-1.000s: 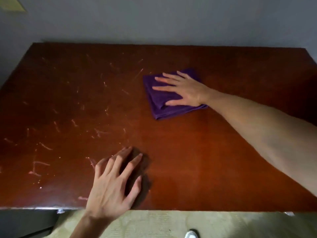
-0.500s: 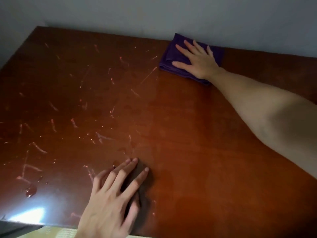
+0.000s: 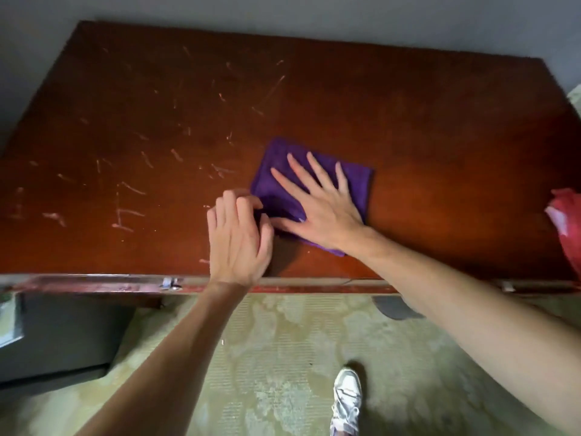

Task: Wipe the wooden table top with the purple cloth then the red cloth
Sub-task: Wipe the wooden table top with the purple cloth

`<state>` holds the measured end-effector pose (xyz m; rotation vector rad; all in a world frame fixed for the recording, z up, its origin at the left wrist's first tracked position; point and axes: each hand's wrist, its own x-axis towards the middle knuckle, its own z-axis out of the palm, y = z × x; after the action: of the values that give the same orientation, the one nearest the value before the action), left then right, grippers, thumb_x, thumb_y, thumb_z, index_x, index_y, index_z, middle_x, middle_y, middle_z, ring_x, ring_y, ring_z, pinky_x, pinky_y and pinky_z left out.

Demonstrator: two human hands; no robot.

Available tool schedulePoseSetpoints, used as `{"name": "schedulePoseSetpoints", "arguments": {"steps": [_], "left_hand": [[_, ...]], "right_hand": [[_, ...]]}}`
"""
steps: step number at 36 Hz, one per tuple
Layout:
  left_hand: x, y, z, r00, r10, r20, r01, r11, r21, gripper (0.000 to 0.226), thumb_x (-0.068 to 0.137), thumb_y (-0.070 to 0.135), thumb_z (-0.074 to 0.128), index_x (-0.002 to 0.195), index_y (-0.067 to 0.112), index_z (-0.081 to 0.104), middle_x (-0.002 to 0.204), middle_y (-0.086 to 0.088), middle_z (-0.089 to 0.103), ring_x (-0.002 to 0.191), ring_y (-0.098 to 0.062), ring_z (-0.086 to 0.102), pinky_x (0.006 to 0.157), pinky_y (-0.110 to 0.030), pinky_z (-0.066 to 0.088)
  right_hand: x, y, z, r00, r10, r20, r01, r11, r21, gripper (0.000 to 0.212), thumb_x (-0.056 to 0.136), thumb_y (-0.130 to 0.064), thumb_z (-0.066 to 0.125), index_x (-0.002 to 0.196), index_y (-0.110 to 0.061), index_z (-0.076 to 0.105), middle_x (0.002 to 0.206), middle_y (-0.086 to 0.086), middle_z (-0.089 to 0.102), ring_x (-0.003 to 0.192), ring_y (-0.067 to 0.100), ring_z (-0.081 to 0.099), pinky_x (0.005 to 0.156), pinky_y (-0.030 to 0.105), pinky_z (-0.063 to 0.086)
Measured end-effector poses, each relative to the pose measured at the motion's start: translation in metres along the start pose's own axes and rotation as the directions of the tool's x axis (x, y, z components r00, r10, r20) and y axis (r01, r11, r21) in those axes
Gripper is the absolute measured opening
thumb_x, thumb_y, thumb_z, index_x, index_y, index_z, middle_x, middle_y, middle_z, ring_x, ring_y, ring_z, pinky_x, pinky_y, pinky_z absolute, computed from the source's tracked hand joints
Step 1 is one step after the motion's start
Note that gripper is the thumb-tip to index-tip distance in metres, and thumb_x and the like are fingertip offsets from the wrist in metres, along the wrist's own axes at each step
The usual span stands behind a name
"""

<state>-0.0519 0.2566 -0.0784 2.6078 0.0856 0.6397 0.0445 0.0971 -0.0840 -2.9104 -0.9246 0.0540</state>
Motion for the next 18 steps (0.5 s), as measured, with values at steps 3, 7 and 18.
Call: {"name": "schedulePoseSetpoints", "arguments": {"steps": [3, 7, 18], "left_hand": [[-0.004, -0.016, -0.015, 0.998, -0.058, 0.034, 0.058, 0.998, -0.029, 0.018, 0.096, 0.028, 0.046, 0.107, 0.015, 0.052, 0.109, -0.013, 0.05, 0.093, -0.03, 0.044, 0.082, -0.046, 0.036], [-0.007, -0.055, -0.044, 0.971, 0.164, 0.175, -0.177, 0.982, 0.062, 0.032, 0.1, 0.032, 0.043, 0.123, 0.015, 0.057, 0.121, -0.005, 0.049, 0.099, -0.026, 0.046, 0.088, -0.044, 0.034], [0.001, -0.109, -0.065, 0.909, 0.103, 0.404, -0.198, 0.959, 0.2, 0.044, 0.101, 0.035, 0.037, 0.14, 0.026, 0.056, 0.14, -0.004, 0.051, 0.114, -0.026, 0.052, 0.097, -0.046, 0.036]], "right_hand": [[-0.043, -0.032, 0.01, 0.989, -0.147, -0.023, 0.146, 0.988, -0.048, 0.095, 0.082, -0.09, 0.031, 0.163, -0.043, 0.014, 0.174, -0.005, 0.006, 0.161, 0.026, 0.0, 0.121, 0.069, 0.009], [-0.049, -0.036, 0.004, 0.95, -0.309, 0.034, 0.311, 0.949, -0.06, 0.092, 0.087, -0.089, 0.032, 0.164, -0.043, 0.011, 0.175, -0.005, 0.002, 0.161, 0.026, -0.005, 0.124, 0.066, 0.005], [0.093, 0.035, -0.018, 0.821, -0.544, 0.172, 0.561, 0.824, -0.074, 0.083, 0.09, -0.084, 0.03, 0.162, -0.049, 0.008, 0.174, -0.011, -0.004, 0.161, 0.018, -0.007, 0.127, 0.059, 0.005]]}}
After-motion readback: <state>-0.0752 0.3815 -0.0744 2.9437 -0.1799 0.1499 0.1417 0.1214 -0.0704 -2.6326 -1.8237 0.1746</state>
